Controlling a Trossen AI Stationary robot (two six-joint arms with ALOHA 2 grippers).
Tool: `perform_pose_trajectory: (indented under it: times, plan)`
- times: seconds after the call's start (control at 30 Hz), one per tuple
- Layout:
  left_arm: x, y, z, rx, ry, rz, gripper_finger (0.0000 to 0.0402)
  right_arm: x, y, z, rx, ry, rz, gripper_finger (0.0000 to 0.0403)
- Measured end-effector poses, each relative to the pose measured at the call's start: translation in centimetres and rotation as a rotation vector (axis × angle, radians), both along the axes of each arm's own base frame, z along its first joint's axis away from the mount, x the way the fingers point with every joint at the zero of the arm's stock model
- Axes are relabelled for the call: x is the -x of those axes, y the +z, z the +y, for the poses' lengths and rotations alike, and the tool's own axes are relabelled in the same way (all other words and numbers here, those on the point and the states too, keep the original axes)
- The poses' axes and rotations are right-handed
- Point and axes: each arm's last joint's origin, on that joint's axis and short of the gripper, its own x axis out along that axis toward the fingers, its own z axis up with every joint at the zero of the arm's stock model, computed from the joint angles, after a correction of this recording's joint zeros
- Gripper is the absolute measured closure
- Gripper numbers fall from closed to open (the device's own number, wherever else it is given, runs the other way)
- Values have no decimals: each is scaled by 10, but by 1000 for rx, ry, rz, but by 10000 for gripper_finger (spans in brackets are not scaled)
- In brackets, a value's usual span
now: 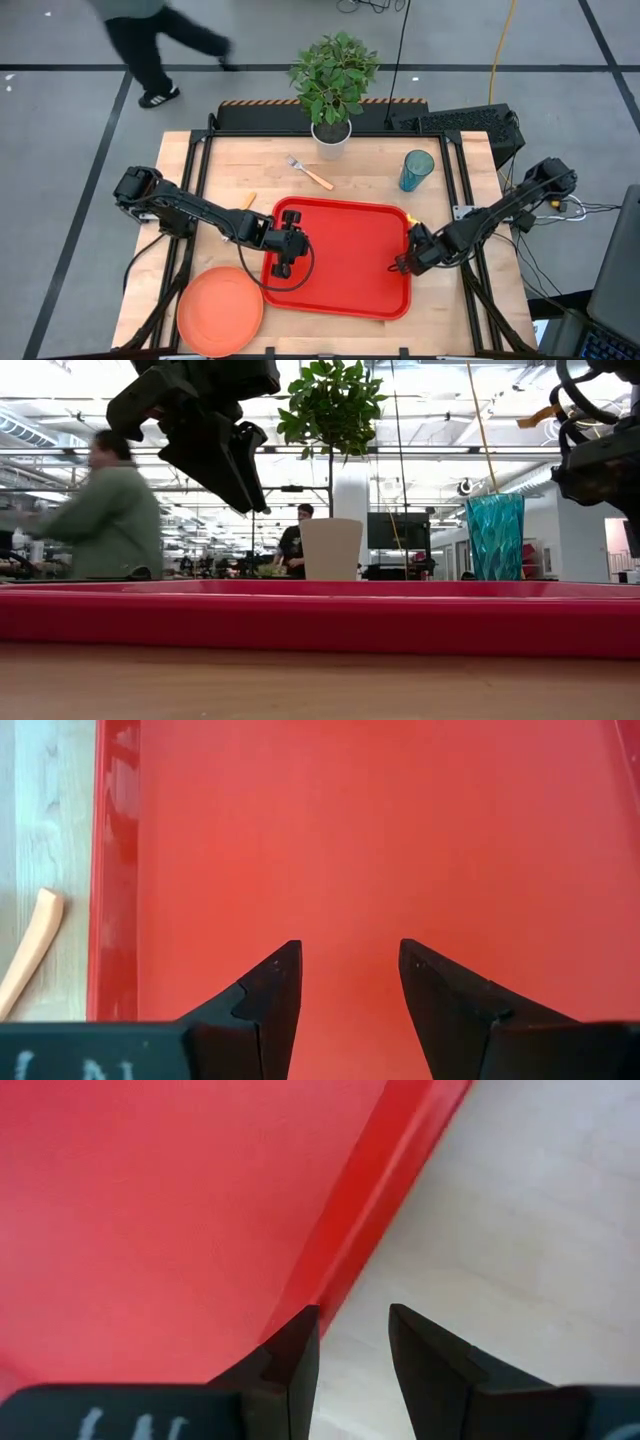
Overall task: Pick and place plate/cup/fork/spoon on tray
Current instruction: Move the red tray to the center of the table
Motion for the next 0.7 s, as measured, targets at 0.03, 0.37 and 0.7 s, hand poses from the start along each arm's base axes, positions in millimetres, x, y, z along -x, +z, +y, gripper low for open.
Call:
perform_pose_trajectory:
  times: [0.03,0.37,0.7]
  plan:
    - [0,0,0,0,0,-2,229,0,0,-1,12,1,0,289]
    - [0,0,0,1,1,-4,229,-3,-2,1,17,1,-21,289]
    - [0,0,0,2,2,-4,229,-9,0,3,7,-17,-86,289]
